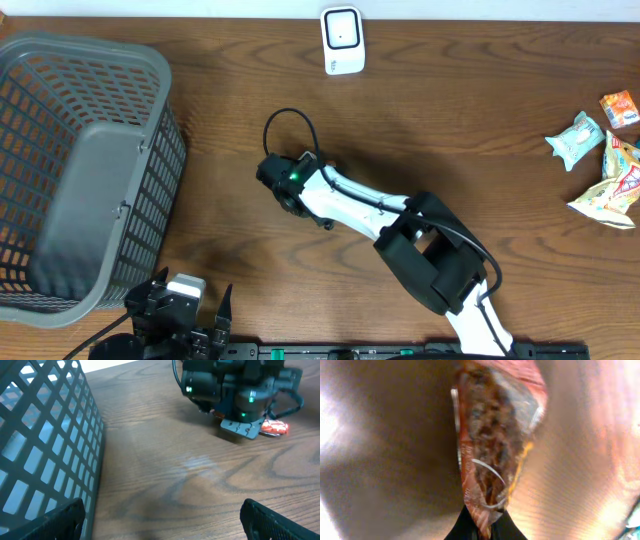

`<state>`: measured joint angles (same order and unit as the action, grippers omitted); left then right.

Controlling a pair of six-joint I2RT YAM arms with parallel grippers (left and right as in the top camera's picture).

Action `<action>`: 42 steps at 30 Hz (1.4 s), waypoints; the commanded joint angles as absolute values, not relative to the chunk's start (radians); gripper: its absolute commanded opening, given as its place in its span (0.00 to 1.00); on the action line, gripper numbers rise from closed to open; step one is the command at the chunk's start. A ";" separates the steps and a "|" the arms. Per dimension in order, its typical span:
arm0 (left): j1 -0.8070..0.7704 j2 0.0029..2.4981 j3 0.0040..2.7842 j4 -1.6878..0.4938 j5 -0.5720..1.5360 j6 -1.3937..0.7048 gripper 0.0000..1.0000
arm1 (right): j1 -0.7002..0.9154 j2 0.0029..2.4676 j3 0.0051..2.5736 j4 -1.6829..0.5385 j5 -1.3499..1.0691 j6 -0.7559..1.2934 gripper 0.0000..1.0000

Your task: Scan the item barcode

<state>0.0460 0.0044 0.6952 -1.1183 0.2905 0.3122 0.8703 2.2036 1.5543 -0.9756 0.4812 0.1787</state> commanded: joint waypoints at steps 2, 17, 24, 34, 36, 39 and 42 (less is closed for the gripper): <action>0.051 0.003 0.699 -1.114 0.303 0.318 0.98 | 0.797 2.155 1.658 -1.076 -0.072 -0.030 0.01; 0.051 0.003 0.699 -1.114 0.303 0.318 0.98 | 0.450 2.097 1.654 -1.460 -1.263 -0.518 0.01; 0.051 0.003 0.699 -1.114 0.303 0.318 0.98 | 0.451 2.097 1.653 -1.702 -1.379 -0.518 0.01; 0.051 0.003 0.699 -1.114 0.303 0.318 0.98 | 0.451 2.097 1.653 -1.702 -1.413 -0.517 0.01; 0.051 0.003 0.699 -1.114 0.303 0.318 0.98 | 0.451 2.097 1.653 -1.702 -1.423 -0.517 0.01; 0.051 0.003 0.699 -1.115 0.303 0.318 0.98 | 0.451 2.097 1.653 -1.702 -1.422 -0.506 0.01; 0.051 0.003 0.699 -1.114 0.303 0.317 0.98 | 0.451 2.097 1.653 -1.702 -1.388 -0.469 0.01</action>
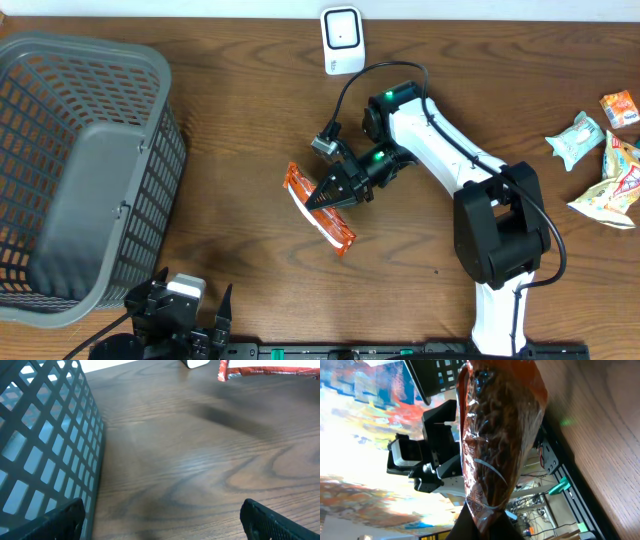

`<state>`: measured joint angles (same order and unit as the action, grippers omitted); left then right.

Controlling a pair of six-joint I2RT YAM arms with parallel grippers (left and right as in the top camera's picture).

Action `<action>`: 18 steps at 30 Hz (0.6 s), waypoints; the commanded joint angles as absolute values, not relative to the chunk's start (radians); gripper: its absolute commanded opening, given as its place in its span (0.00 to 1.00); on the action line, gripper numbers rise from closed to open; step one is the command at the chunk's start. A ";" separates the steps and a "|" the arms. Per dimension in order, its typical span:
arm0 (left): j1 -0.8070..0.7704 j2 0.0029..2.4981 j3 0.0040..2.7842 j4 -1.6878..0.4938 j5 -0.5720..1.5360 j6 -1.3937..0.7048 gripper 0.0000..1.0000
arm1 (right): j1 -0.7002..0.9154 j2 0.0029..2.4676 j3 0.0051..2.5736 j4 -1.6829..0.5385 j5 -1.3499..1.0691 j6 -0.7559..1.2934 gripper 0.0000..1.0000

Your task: Scan the item barcode

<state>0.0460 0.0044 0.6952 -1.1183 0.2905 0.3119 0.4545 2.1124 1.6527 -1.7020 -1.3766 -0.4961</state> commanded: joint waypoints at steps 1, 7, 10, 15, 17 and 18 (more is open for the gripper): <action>0.051 0.003 0.699 -1.114 0.303 0.317 0.98 | 0.451 2.097 1.653 -1.702 -1.378 -0.440 0.01; 0.051 0.003 0.699 -1.114 0.303 0.318 0.98 | 0.449 2.097 1.653 -1.702 -1.360 -0.136 0.01; 0.051 0.003 0.699 -1.114 0.303 0.318 0.98 | 0.444 2.097 1.653 -1.702 -1.360 -0.128 0.01; 0.051 0.003 0.699 -1.114 0.303 0.317 0.98 | 0.446 2.097 1.653 -1.702 -1.319 -0.128 0.01; 0.051 0.003 0.699 -1.114 0.303 0.318 0.98 | 0.447 2.097 1.653 -1.668 -1.240 -0.128 0.01; 0.051 0.003 0.699 -1.115 0.303 0.317 0.98 | 0.447 2.097 1.653 -1.632 -1.199 -0.128 0.01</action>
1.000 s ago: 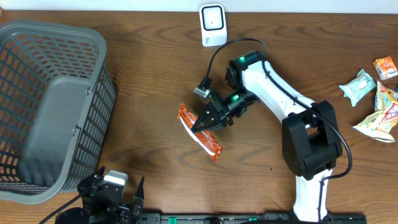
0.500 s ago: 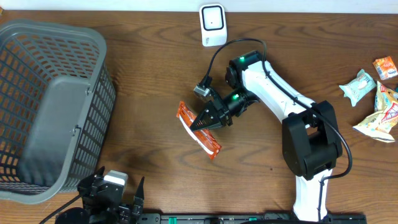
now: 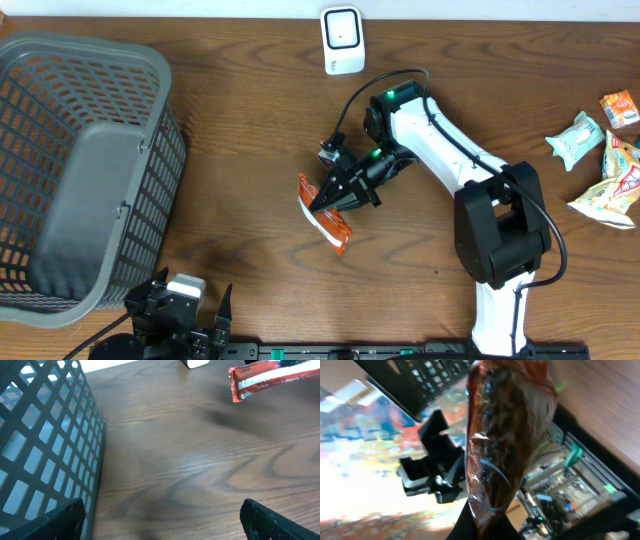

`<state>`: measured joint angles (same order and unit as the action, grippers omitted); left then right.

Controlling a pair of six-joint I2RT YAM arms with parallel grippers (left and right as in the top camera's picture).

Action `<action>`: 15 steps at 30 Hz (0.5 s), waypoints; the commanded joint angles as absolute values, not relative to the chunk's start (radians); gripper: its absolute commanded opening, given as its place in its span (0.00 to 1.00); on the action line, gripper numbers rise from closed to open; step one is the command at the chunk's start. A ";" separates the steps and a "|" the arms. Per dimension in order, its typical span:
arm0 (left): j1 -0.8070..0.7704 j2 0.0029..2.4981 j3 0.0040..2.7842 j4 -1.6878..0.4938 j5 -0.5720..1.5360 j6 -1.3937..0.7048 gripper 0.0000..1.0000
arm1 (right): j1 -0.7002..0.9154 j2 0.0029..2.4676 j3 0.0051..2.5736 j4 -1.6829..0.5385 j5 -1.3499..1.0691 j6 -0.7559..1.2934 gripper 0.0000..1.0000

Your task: Scan the item barcode

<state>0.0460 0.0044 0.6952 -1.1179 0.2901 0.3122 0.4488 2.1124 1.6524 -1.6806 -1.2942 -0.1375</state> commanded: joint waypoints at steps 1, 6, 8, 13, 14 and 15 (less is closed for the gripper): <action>0.051 0.003 0.699 -1.114 0.303 0.317 0.98 | 0.447 2.097 1.653 -1.573 -1.135 -0.129 0.01; 0.051 0.003 0.699 -1.114 0.303 0.318 0.98 | 0.455 2.097 1.653 -1.322 -0.984 -0.181 0.01; 0.051 0.003 0.699 -1.114 0.303 0.317 0.98 | 0.458 2.097 1.653 -1.200 -0.907 -0.244 0.01; 0.051 0.003 0.699 -1.114 0.303 0.318 0.98 | 0.460 2.097 1.653 -0.942 -0.744 -0.236 0.01; 0.051 0.003 0.699 -1.114 0.303 0.318 0.98 | 0.460 2.097 1.655 -0.911 -0.717 -0.238 0.01; 0.051 0.003 0.699 -1.114 0.303 0.318 0.98 | 0.460 2.097 1.661 -0.885 -0.680 -0.244 0.01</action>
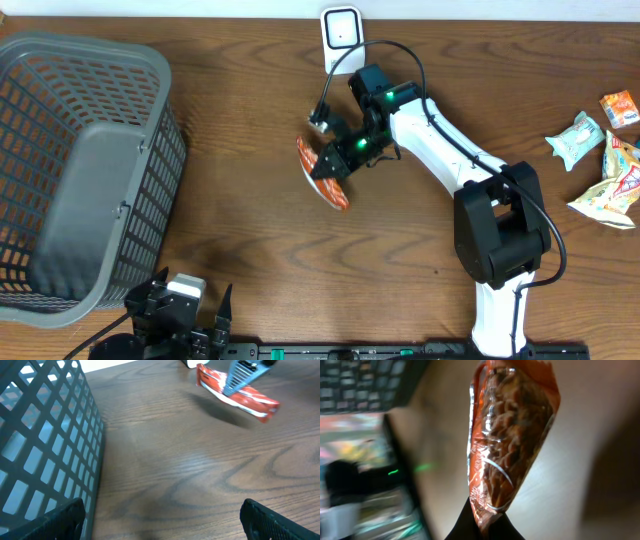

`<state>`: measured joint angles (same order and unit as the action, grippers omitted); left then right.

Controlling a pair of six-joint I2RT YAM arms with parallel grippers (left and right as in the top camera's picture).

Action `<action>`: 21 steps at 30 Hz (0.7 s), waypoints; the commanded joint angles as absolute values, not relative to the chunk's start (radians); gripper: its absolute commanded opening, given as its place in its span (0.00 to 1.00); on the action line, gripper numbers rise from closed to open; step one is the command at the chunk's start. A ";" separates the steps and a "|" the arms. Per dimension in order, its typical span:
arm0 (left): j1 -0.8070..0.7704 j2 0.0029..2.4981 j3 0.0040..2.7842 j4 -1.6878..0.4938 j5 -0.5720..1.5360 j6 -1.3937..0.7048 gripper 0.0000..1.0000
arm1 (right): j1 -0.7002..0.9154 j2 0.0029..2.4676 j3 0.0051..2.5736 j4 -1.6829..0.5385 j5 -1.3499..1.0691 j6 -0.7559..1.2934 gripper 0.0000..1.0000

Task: Scan the item barcode
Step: 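Hold the red snack bar up to the scanner with the right gripper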

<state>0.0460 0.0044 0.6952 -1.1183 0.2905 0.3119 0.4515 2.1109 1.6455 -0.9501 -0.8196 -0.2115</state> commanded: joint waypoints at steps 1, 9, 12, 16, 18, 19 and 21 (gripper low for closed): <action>0.051 0.003 0.699 -1.114 0.303 0.317 0.98 | 0.460 2.096 1.671 -0.868 -0.633 -0.244 0.01; 0.051 0.003 0.699 -1.114 0.303 0.318 0.98 | 0.480 2.096 1.859 -0.811 -0.281 -0.411 0.01; 0.051 0.003 0.699 -1.114 0.303 0.318 0.99 | 0.499 2.096 1.877 -0.686 -0.167 -0.513 0.01; 0.051 0.003 0.699 -1.114 0.303 0.318 0.98 | 0.499 2.118 1.864 -0.421 0.026 -0.675 0.01; 0.051 0.003 0.699 -1.114 0.303 0.318 0.98 | 0.488 2.148 1.864 -0.325 0.032 -0.708 0.01; 0.051 0.003 0.699 -1.115 0.303 0.318 0.98 | 0.484 2.157 1.864 -0.291 0.038 -0.709 0.01; 0.051 0.003 0.699 -1.115 0.303 0.317 0.98 | 0.473 2.180 1.864 -0.202 0.054 -0.709 0.01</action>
<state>0.0460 0.0048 0.6952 -1.1175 0.2901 0.3119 0.4904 2.1307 1.8565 -0.2687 -0.0189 -0.6487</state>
